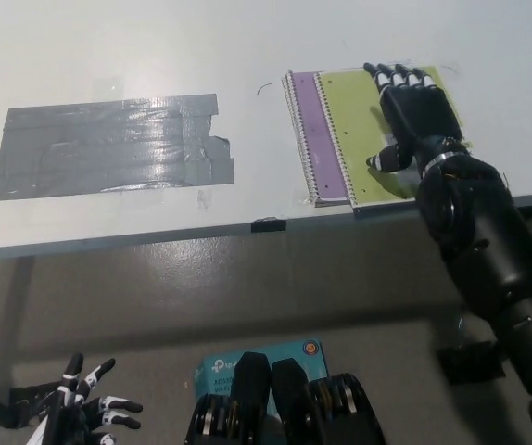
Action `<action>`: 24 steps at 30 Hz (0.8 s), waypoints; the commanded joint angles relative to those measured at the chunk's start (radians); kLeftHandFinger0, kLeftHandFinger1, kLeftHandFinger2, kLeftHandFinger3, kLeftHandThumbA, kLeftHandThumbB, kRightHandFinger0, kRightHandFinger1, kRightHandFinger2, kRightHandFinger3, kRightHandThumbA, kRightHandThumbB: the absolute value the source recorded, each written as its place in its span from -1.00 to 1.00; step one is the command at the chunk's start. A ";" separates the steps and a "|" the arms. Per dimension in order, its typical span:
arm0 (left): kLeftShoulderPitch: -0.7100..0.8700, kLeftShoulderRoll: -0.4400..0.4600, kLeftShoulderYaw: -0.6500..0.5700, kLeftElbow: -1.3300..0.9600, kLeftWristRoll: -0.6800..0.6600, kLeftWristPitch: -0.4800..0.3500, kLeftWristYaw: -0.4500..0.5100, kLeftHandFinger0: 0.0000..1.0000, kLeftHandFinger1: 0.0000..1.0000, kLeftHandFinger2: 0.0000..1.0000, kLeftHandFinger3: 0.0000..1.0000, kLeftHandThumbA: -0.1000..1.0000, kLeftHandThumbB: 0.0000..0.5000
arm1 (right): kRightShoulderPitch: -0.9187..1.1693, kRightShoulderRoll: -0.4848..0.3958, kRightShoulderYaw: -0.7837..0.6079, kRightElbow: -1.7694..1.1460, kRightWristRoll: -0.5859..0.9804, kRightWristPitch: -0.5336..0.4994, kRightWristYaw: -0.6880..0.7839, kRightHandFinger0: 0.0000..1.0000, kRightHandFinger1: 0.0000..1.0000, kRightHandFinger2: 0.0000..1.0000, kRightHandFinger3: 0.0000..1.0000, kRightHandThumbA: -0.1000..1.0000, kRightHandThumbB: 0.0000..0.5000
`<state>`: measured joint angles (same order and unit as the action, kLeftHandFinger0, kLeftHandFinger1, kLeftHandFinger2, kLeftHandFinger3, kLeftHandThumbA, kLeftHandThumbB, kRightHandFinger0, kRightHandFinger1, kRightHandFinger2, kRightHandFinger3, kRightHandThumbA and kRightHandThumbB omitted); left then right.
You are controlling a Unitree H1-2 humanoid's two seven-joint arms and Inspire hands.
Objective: The robot uses its right hand to align two notebooks stacked together until they are fully overlapped
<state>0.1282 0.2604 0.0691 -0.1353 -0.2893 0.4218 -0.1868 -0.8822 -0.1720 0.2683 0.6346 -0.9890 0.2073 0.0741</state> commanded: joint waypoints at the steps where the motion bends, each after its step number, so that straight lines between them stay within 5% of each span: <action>1: 0.009 0.008 -0.002 -0.025 0.002 -0.017 -0.022 -0.11 -0.08 -0.04 1.00 1.00 1.00 | -0.029 0.010 -0.023 -0.031 0.010 0.162 -0.045 1.00 1.00 1.00 1.00 1.00 -0.03; 24: 0.007 0.002 -0.013 -0.020 -0.002 -0.023 -0.028 -0.20 -0.10 0.01 1.00 1.00 1.00 | 0.031 0.017 0.001 -0.016 0.030 0.263 0.104 1.00 1.00 1.00 1.00 1.00 0.65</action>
<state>0.1280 0.2588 0.0595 -0.1354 -0.2867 0.4204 -0.1890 -0.8378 -0.1524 0.2904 0.6333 -0.9802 0.4508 0.1074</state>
